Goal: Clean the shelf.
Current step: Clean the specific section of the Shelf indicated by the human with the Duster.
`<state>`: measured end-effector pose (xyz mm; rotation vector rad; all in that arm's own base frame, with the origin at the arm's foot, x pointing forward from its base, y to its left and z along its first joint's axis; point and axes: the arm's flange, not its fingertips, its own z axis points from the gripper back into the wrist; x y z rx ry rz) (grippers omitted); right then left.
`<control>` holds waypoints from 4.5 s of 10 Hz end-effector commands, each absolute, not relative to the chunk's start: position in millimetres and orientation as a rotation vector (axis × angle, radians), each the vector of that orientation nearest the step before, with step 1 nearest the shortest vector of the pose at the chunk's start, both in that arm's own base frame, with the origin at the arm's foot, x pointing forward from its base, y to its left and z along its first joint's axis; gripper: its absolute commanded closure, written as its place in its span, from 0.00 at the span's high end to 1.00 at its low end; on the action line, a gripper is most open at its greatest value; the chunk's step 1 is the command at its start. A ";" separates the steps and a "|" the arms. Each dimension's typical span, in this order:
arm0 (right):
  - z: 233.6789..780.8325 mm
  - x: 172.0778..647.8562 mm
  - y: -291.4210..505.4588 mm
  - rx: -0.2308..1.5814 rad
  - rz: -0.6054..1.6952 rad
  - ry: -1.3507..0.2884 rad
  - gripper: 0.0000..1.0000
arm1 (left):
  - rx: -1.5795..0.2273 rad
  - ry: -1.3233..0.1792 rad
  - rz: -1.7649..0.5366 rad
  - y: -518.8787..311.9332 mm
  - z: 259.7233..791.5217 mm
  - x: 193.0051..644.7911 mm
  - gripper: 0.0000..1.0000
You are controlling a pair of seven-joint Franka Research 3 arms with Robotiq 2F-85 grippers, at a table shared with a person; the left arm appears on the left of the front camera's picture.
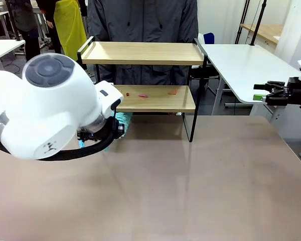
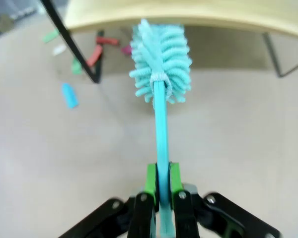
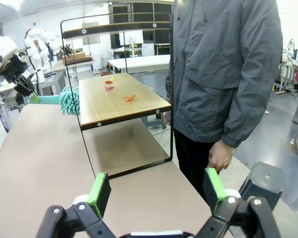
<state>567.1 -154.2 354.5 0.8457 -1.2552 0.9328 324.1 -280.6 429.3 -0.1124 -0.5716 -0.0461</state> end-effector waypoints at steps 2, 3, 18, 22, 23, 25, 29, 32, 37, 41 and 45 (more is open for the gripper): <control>357.1 567.3 -152.1 0.846 0.937 -1.258 1.00 | -0.187 -0.490 -0.209 -224.1 442.4 285.6 0.13; 357.1 567.3 -152.1 0.846 0.937 -1.258 1.00 | -0.222 -0.459 -0.285 -215.4 451.4 276.5 0.13; 357.1 567.3 -152.1 0.846 0.937 -1.258 1.00 | -0.018 -0.186 -1.066 -91.8 613.2 234.6 0.13; 357.1 567.3 -152.1 0.846 0.937 -1.258 1.00 | -0.037 -0.130 -0.965 -83.2 612.3 217.9 0.13; 357.1 567.3 -152.1 0.846 0.937 -1.258 1.00 | -0.037 -0.130 -0.965 -83.2 612.3 217.9 0.13; 357.1 567.3 -152.1 0.846 0.937 -1.258 1.00 | -0.037 -0.130 -0.965 -83.2 612.3 217.9 0.13; 357.1 567.3 -152.1 0.846 0.937 -1.258 1.00 | -0.037 -0.130 -0.965 -83.2 612.3 217.9 0.13; 357.1 567.3 -152.1 0.846 0.937 -1.258 1.00 | -0.037 -0.130 -0.965 -83.2 612.3 217.9 0.13; 357.1 567.3 -152.1 0.846 0.937 -1.258 1.00 | -0.037 -0.130 -0.965 -83.2 612.3 217.9 0.13; 357.1 567.3 -152.1 0.846 0.937 -1.258 1.00 | -0.037 -0.130 -0.965 -83.2 612.3 217.9 0.13; 357.1 567.3 -152.1 0.846 0.937 -1.258 1.00 | -0.037 -0.130 -0.965 -83.2 612.3 217.9 0.13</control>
